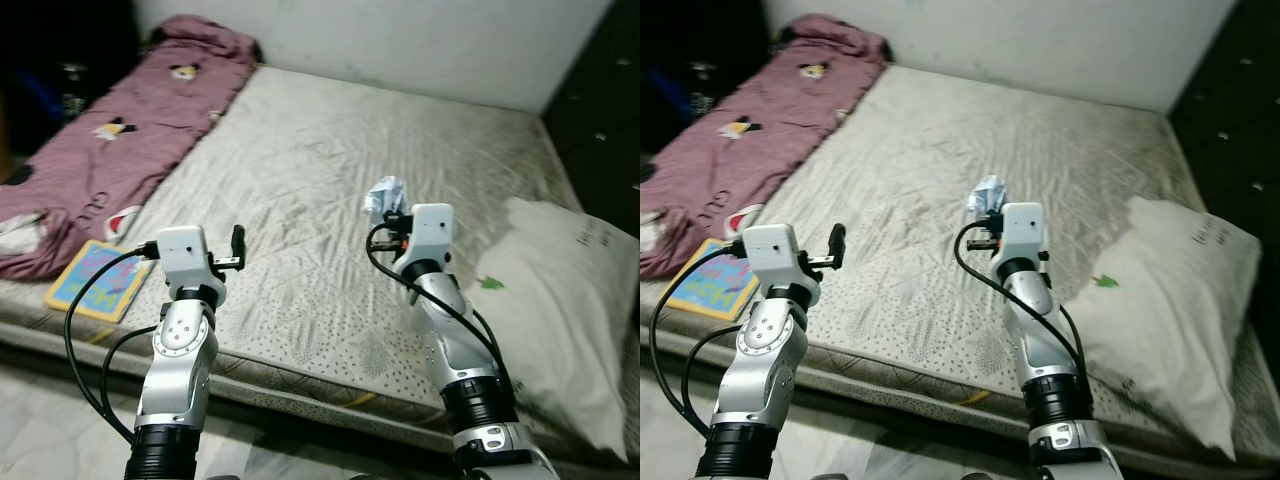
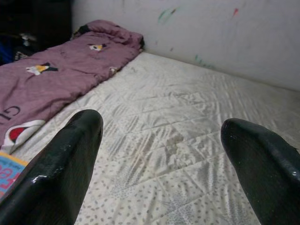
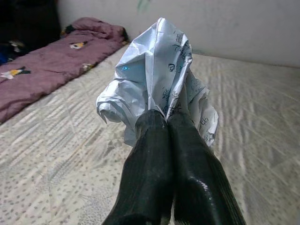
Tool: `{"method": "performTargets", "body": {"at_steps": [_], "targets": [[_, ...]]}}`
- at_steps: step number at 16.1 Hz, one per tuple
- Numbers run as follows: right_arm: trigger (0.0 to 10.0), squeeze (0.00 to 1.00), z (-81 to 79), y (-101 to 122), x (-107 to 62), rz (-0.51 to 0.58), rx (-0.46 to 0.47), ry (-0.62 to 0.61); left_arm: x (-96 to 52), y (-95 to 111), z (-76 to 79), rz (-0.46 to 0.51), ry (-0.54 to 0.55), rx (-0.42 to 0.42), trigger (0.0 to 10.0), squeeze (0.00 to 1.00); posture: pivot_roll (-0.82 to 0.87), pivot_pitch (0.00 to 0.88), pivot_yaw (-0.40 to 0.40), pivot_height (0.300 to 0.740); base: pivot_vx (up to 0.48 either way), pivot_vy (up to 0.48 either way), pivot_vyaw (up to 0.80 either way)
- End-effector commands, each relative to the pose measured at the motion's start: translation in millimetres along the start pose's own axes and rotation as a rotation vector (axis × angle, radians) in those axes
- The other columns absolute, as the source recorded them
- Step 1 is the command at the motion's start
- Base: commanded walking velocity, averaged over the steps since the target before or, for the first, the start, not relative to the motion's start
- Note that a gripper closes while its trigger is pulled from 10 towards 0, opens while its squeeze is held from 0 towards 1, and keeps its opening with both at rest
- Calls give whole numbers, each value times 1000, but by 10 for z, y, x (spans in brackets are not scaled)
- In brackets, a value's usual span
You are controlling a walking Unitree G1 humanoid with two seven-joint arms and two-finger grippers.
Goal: Clean up the room
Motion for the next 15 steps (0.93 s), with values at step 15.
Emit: {"method": "performTargets", "body": {"at_steps": [15], "targets": [[10000, 0, -56, -36, 21, -25, -2, 33, 15, 24, 7, 0, 12, -17, 10000, 0, 100, 0, -57, 740, 0, 394, -338]]}}
Point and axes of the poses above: a point about 5 cm out from each wrist's last joint towards the gripper, its own x axis pointing out of the wrist towards the gripper, its own y axis along the axis of the wrist's last joint, z = x × y, the point moved 2 cm from there along x, pointing out of the wrist towards the gripper, and after that the axes turned 2 degrees about -x, right-handed, at the moved point
